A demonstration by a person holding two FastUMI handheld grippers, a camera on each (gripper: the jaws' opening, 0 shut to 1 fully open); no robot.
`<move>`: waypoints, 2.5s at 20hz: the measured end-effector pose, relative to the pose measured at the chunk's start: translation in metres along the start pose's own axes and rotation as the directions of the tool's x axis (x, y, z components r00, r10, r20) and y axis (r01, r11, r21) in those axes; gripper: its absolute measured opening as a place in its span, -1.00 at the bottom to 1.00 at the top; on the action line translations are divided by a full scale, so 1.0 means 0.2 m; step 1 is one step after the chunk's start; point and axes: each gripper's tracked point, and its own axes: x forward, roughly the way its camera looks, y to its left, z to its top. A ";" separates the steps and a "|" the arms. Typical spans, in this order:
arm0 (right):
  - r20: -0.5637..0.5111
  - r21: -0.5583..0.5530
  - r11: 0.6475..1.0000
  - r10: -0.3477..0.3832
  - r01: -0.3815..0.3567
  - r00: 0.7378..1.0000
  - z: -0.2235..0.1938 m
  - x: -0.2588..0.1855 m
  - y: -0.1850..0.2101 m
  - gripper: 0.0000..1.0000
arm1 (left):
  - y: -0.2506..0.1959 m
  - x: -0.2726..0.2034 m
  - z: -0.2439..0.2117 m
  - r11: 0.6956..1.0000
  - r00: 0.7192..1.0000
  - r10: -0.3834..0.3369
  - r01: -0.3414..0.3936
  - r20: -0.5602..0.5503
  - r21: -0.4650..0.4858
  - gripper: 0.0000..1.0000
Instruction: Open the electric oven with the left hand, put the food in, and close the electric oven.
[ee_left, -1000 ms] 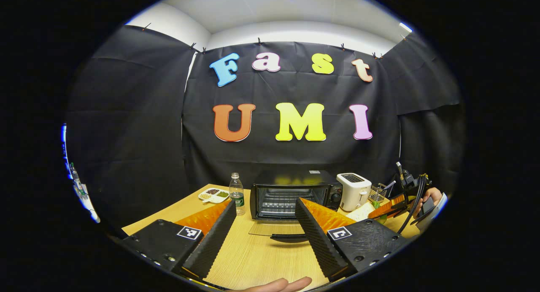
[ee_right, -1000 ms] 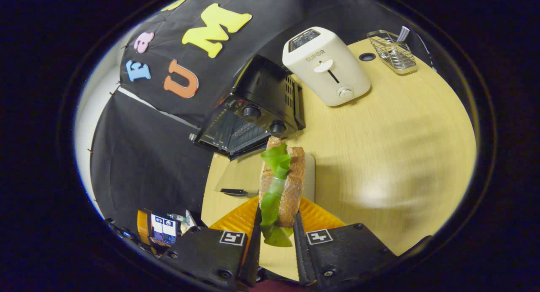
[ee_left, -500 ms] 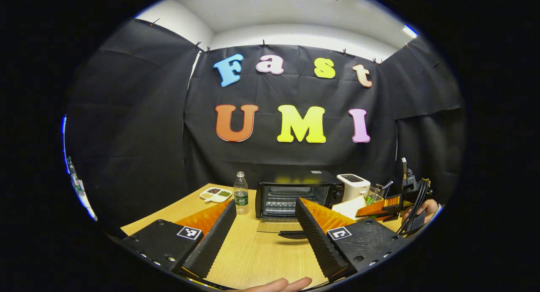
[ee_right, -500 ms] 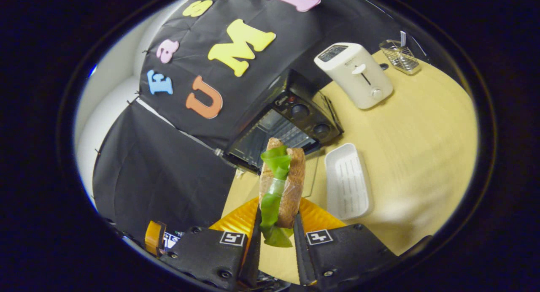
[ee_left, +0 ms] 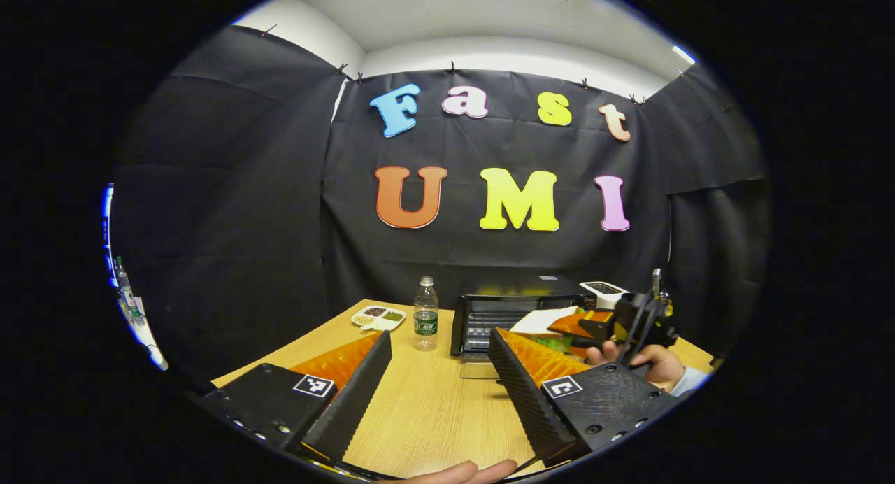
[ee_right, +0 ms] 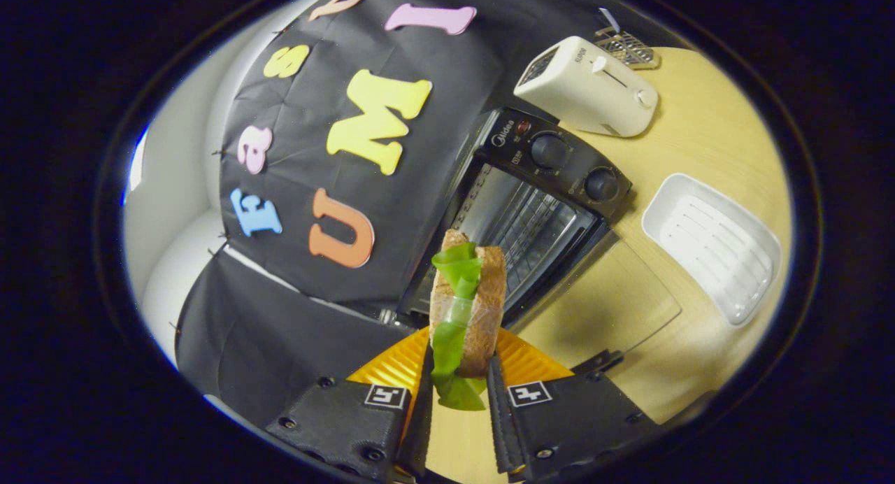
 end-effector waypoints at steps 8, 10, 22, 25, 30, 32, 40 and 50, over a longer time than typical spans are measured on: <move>0.250 0.000 0.992 -0.125 0.129 0.960 0.10 0.55 -0.10 -0.22 | 0.08 -0.02 -0.06 0.999 0.999 0.032 -0.030 -0.040 0.030 0.84; 0.273 0.004 0.988 -0.152 0.157 0.950 0.13 0.67 -0.14 -0.22 | 0.12 -0.02 -0.11 0.998 0.997 0.050 -0.048 -0.051 0.043 0.84; 0.306 -0.058 0.967 -0.219 0.247 0.927 0.13 0.79 -0.22 -0.02 | 0.13 0.02 -0.20 0.998 0.994 0.057 -0.057 -0.098 0.006 0.84; 0.297 -0.112 0.956 -0.229 0.272 0.927 0.11 0.78 -0.21 -0.19 | 0.11 0.01 -0.23 0.999 0.992 0.050 -0.052 -0.113 -0.014 0.84; 0.299 -0.330 0.884 -0.236 0.332 0.925 0.09 0.75 -0.16 0.80 | 0.11 0.01 -0.25 0.999 0.992 0.048 -0.050 -0.120 -0.016 0.85; 0.246 -0.428 0.834 -0.263 0.348 0.933 0.02 0.76 -0.16 0.99 | 0.11 -0.01 -0.25 0.998 0.992 0.052 -0.054 -0.119 -0.014 0.84; 0.128 -0.790 0.515 -0.393 0.333 0.911 -0.07 0.73 -0.22 1.00 | 0.13 -0.04 -0.27 0.998 0.992 0.062 -0.065 -0.113 -0.026 0.85; -0.061 -0.792 0.563 -0.459 0.237 0.886 -0.15 0.50 -0.20 1.00 | 0.09 -0.07 -0.21 0.997 0.994 0.071 -0.072 -0.082 -0.017 0.84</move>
